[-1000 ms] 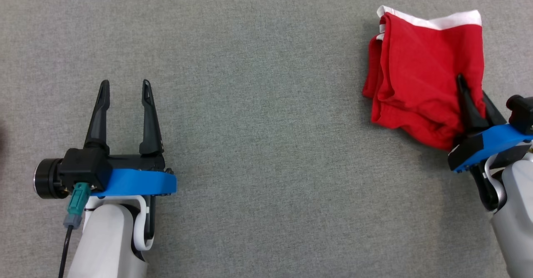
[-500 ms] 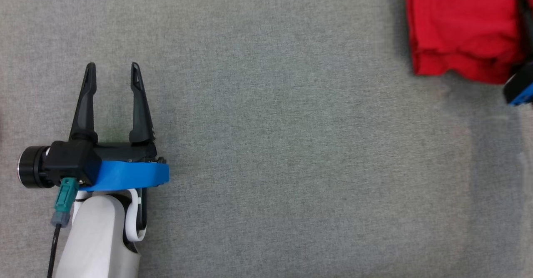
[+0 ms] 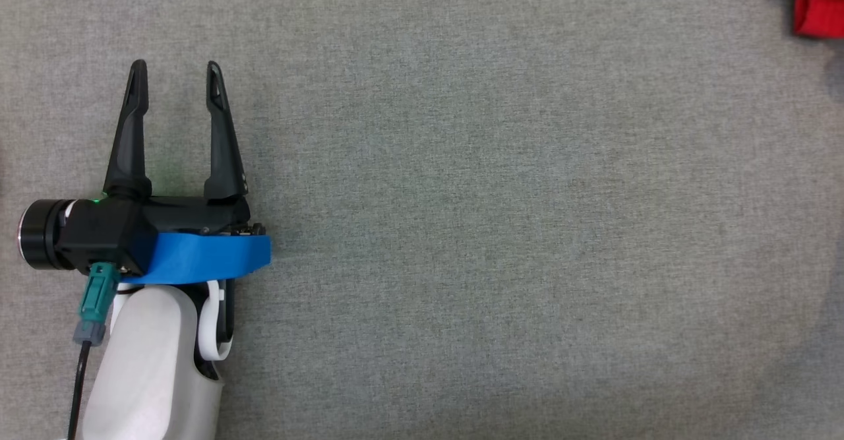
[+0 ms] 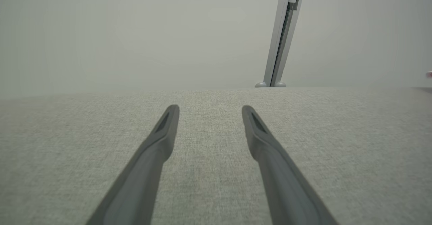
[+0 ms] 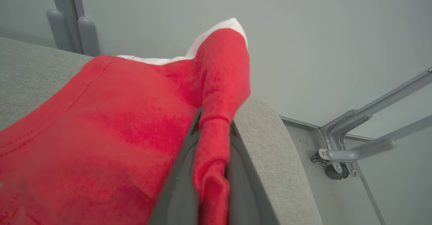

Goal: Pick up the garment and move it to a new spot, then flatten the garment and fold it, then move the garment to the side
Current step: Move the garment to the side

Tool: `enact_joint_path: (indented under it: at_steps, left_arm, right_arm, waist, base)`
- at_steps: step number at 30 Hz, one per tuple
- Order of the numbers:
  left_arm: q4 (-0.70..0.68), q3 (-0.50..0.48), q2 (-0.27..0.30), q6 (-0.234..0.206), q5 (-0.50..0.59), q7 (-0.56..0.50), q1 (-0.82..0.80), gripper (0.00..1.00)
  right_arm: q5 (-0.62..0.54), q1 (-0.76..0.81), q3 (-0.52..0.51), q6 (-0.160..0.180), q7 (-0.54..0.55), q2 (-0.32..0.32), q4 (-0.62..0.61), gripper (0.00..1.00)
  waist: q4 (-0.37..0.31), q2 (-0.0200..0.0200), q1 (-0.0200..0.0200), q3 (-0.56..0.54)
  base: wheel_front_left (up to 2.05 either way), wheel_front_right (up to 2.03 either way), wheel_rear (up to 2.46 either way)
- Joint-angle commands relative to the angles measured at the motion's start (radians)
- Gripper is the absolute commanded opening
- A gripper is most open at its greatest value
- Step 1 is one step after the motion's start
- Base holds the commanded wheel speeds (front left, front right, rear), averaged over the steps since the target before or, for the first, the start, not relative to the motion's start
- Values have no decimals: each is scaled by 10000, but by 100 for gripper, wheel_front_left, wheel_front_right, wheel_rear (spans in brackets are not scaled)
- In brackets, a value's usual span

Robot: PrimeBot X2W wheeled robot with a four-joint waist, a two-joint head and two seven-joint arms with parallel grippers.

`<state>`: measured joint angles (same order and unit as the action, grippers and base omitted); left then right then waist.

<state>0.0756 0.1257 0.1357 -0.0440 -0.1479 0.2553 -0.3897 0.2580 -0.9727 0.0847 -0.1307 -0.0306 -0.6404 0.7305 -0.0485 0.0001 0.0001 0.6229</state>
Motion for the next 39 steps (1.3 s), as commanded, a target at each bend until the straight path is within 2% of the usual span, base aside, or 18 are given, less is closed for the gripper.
enact_joint_path:
  at_steps: [1,7,9,10,15,19,26,31,39]
  left_arm:
    - [-32,21,37,-45,63,-36,-129,100]
    - [-71,57,58,-94,36,-24,-229,100]
    - [-82,52,80,-117,29,-20,-224,100]
    - [-85,58,79,-136,25,-20,-223,100]
    - [17,142,42,-158,-12,-13,-266,100]
    - [140,118,22,-184,-107,22,-131,100]
    - [498,-54,35,-204,-349,80,499,100]
    - [744,-171,53,-229,-475,95,1135,100]
    - [1076,-306,47,-199,-688,102,1992,100]
  right_arm:
    - [14,-270,4,-2,67,-115,247,0]
    - [-270,-976,210,-2,-1,-372,1068,0]
    - [-376,-1213,313,-2,-80,-301,1244,53]
    - [-399,-1301,363,-2,-91,-280,1342,100]
    - [-626,-1693,386,-2,-172,-167,1990,100]
    - [-875,-1724,302,-2,-685,-83,2323,100]
    - [-894,-1022,552,-2,-1881,671,2237,100]
    - [-536,-271,1132,-2,-2264,1407,1478,100]
    - [162,1552,1842,-2,-2348,2427,-454,100]
  waist:
    - [56,-1,-1,65]
    - [141,-1,-1,173]
    - [134,-1,-1,189]
    - [130,-1,-1,196]
    - [132,-1,-1,97]
    - [153,-1,-1,-262]
    - [70,-1,-1,-1419]
    - [14,-1,-1,-2421]
    - [115,-1,-1,-3753]
  base:
    - [0,0,0]
    - [0,0,0]
    - [0,0,0]
    - [0,0,0]
    - [0,0,0]
    - [0,0,0]
    - [0,0,0]
    - [0,0,0]
    - [0,0,0]
